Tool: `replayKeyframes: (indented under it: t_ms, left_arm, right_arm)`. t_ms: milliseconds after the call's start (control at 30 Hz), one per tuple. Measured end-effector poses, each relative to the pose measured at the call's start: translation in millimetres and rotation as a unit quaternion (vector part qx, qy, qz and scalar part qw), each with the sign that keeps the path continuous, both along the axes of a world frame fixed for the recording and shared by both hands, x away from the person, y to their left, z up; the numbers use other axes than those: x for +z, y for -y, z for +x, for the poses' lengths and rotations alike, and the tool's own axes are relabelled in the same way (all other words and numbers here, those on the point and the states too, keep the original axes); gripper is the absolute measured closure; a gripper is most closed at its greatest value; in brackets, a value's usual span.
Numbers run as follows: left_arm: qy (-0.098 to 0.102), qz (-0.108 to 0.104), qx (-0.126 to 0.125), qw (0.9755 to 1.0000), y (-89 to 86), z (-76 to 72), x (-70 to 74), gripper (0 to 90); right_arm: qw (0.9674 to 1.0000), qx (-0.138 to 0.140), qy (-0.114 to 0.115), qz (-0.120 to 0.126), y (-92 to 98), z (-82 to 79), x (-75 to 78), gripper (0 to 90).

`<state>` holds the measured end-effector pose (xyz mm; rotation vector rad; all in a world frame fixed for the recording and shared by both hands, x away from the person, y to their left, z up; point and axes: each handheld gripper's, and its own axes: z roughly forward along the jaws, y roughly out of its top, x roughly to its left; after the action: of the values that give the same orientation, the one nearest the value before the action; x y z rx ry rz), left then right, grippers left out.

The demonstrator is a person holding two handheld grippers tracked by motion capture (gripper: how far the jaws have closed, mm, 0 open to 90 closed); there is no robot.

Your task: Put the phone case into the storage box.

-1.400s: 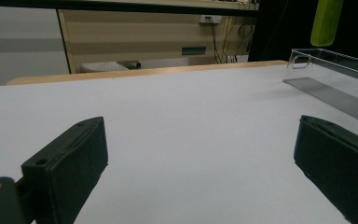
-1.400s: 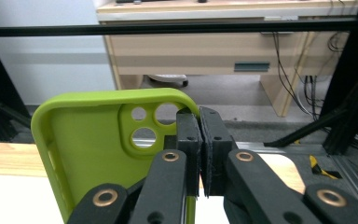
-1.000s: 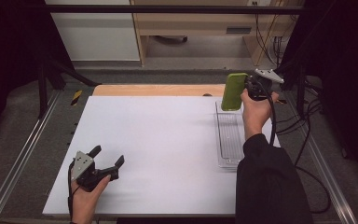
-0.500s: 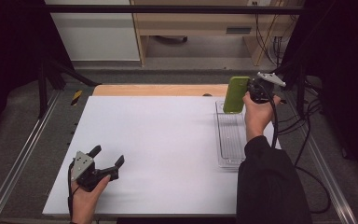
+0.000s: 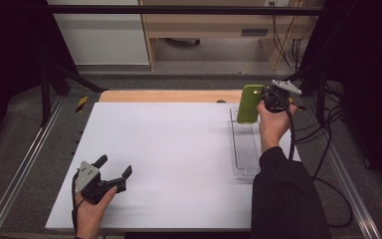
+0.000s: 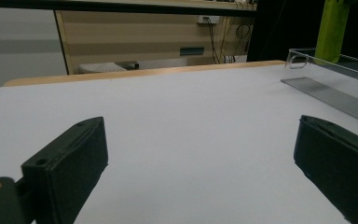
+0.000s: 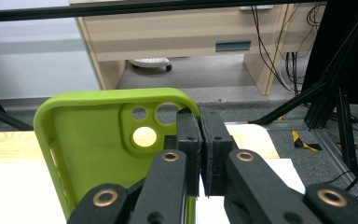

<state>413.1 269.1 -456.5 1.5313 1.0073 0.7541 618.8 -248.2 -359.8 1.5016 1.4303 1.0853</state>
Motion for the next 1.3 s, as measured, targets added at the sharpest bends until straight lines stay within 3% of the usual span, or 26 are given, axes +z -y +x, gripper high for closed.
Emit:
replayKeyframes:
  t_ms: [667,1300]
  left_arm:
    - [0.0,0.006,-0.001,1.0,2.8,0.2,-0.6,1.8]
    - [-0.004,0.004,-0.008,0.9999,7.3,-0.7,-0.5,1.9]
  right_arm:
    - [0.9999,-0.003,-0.01,0.011,-5.3,4.5,-19.4,87.9]
    - [0.9997,-0.022,-0.009,0.001,-15.4,17.1,-35.7,87.9]
